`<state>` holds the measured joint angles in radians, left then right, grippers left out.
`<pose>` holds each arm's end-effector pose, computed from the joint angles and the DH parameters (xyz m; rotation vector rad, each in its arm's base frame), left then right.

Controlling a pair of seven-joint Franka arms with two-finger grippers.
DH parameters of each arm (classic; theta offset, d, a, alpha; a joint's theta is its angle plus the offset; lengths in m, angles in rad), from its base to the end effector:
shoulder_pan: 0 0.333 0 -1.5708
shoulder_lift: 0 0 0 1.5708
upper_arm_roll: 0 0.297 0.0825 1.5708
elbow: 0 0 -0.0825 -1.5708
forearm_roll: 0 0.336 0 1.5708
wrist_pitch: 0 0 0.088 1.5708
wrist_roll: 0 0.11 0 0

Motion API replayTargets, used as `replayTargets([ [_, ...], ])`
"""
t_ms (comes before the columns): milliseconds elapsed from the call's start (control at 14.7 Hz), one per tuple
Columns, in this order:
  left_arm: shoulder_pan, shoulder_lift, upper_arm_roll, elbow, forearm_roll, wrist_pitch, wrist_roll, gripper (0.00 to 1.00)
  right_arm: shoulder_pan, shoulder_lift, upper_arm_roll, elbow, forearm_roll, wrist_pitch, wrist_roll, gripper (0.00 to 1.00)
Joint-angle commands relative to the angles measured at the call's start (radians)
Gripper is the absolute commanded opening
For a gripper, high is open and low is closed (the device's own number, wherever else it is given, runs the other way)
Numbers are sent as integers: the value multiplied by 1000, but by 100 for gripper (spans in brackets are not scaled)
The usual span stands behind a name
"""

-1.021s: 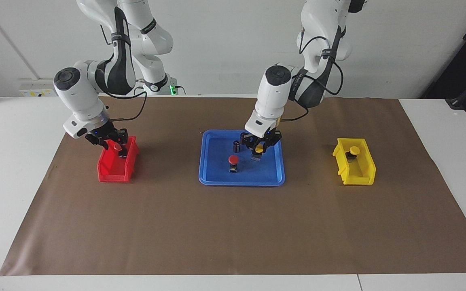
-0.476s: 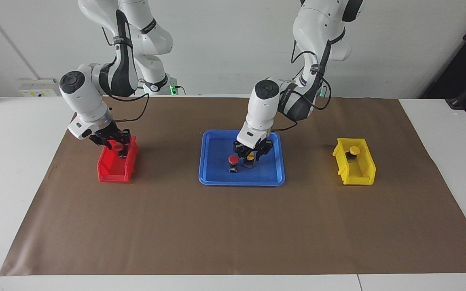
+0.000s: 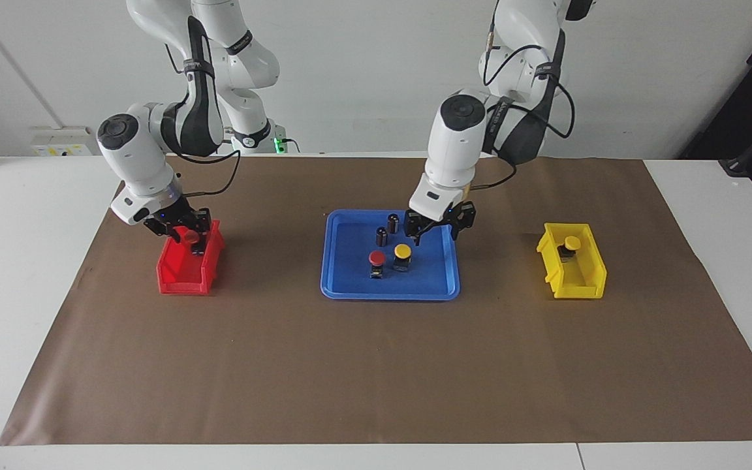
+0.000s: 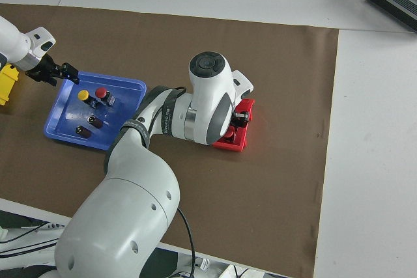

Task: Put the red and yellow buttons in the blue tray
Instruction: 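Release the yellow button in the tray and return the left gripper to the yellow bin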

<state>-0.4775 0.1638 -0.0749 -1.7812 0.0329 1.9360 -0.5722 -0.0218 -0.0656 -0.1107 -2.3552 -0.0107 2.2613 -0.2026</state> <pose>0.4788 -0.2899 0.4560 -3.1214 -0.0138 -0.0042 0.4509 -0.0605 0.3630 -3.1350 -0.1213 0.0446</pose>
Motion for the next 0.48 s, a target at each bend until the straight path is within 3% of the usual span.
replayTargets([
  [0, 176, -29, -3, -38, 12, -66, 257, 96, -24, -34, 9, -36, 15, 21, -37, 63],
  [204, 351, -27, -3, -47, 13, -52, 482, 95, -23, -34, 9, -38, 17, 21, -35, 55],
  [408, 486, -43, -5, -122, 12, 61, 636, 93, -17, -36, 11, -45, 17, 21, -29, 46],
])
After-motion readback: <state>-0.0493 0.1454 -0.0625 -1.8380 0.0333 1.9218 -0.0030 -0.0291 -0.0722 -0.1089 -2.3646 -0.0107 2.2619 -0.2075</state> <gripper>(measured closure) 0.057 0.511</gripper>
